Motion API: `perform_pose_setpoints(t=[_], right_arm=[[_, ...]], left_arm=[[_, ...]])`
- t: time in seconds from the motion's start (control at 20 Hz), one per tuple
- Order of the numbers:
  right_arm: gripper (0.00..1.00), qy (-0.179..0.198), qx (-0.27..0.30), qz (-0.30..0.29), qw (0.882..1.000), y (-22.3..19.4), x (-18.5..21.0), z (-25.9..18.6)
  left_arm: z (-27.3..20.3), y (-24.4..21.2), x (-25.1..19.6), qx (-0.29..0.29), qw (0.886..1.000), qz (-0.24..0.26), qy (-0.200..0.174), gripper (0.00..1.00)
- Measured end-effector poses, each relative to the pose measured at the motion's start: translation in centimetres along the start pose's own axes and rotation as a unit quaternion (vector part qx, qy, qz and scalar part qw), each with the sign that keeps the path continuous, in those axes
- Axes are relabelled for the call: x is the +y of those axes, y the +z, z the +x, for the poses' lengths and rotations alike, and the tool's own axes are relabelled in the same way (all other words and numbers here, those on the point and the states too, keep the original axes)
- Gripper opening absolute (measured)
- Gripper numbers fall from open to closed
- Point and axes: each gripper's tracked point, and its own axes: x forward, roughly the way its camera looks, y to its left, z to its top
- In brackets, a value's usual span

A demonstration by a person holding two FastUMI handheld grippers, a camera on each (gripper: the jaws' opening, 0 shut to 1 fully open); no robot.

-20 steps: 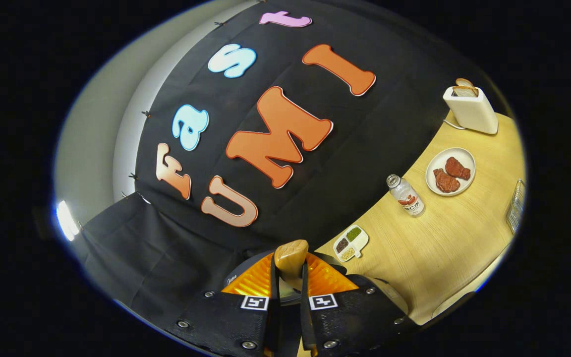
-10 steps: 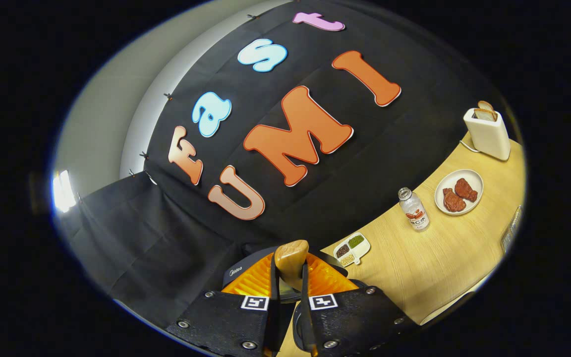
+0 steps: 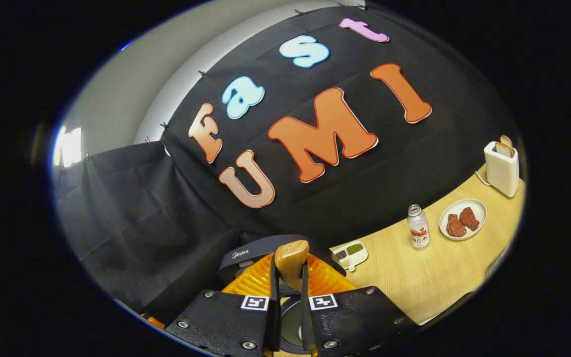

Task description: Close the left gripper, press the button to open the rice cooker; take a wooden spoon from the chopstick holder with the right hand, scoop a spoonful of rice and pour it into the rice cooker, then put the wooden spoon back into the chopstick holder.

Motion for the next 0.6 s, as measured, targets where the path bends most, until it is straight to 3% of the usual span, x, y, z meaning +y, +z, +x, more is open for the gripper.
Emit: perform_pose_setpoints(t=[0.25,0.6], right_arm=[[0.15,0.017,-0.005,-0.063,0.998,-0.9,1.4,-0.4],[0.15,0.048,-0.016,-0.159,0.986,-2.4,3.6,-0.9]], left_arm=[[-0.1,-0.2,0.2,0.003,1.000,0.003,0.002,0.99],[-0.2,-0.3,0.4,0.006,1.000,0.000,0.003,0.98]])
